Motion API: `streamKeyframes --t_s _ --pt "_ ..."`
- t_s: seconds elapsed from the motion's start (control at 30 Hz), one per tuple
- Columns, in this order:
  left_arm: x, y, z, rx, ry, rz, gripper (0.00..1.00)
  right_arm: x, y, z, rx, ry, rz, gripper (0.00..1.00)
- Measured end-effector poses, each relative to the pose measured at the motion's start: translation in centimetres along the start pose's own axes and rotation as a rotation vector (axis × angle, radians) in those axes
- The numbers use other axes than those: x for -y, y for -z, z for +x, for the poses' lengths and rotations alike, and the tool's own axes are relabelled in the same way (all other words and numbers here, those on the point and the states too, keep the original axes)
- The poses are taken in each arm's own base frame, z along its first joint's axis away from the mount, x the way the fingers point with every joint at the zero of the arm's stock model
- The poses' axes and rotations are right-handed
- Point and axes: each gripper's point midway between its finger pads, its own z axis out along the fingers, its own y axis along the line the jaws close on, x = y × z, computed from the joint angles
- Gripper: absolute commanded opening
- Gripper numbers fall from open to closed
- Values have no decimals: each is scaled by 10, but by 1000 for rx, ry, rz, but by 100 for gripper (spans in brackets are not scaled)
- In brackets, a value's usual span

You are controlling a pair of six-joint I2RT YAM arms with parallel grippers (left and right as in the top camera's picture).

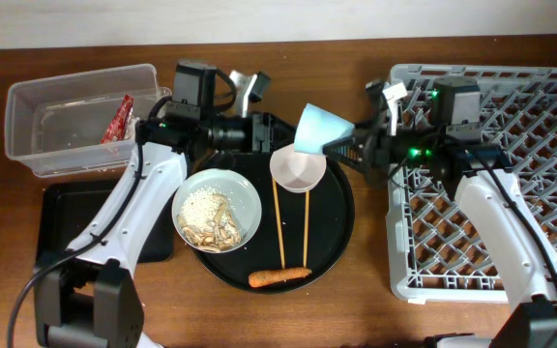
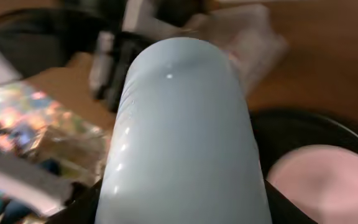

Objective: Sort waste into correct bins and load items into the dishwasher rack
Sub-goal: 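Lift the blue cup and hand it to the right gripper, then place the blue cup upside down in the dish rack with the right gripper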

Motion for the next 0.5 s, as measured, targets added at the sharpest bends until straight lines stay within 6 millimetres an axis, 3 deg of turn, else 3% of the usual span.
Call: streamKeyframes --t_s 0.07,0.1,0.17,0.23,0.3,0.5 --pt "-32 13 2 16 5 -163 57 27 4 11 -26 -74 156 33" --pt "-45 29 1 37 -23 -267 59 49 18 21 -41 -148 275 33" --pt "-52 53 -2 72 -48 -383 59 67 41 31 -49 -229 386 33" --pt "-65 72 0 87 -46 -523 59 79 81 47 -56 -329 539 31" --pt "-83 83 7 70 -23 -638 59 76 123 63 -67 -456 674 31" --pt "-93 91 6 79 -26 -715 59 87 251 112 -49 -746 1115 31"
